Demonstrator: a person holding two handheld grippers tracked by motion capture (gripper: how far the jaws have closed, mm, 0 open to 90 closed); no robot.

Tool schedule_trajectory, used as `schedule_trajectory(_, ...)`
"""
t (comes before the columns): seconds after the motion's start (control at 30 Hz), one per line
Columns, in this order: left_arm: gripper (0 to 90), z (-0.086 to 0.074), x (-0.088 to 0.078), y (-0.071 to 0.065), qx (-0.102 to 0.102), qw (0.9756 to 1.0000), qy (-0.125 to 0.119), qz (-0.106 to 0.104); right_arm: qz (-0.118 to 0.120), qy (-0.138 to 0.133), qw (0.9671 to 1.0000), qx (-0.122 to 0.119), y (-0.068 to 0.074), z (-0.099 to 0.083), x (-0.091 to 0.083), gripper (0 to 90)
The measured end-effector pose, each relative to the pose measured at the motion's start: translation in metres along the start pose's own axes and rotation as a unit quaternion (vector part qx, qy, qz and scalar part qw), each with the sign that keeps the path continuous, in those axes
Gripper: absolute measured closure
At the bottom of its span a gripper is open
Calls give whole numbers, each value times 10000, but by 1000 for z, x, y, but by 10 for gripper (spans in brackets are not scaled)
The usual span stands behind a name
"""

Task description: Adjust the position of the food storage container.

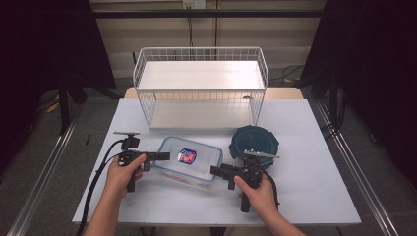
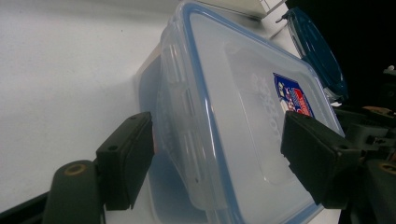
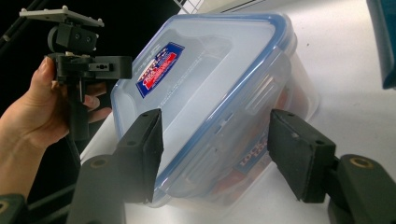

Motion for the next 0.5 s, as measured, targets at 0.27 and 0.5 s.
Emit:
schedule_trajectory(0.27, 280, 1, 3, 0, -67, 9999, -75, -44, 27, -9, 9995, 312, -1, -4, -1, 364)
schedule_trajectory(0.5, 283, 1, 3, -1, -105, 9999, -133, 17, 14, -22, 9988, 488, 1, -7, 3, 355)
Point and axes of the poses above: each handheld gripper's, and its own axes: x roughly forward along the jaws, z roughly out of its top, y roughly to its left, the point moved 8 cm from there along x, roughly forward along the jaws, and after that the axes turned 8 degrees about -y, right-handed, at the moved point
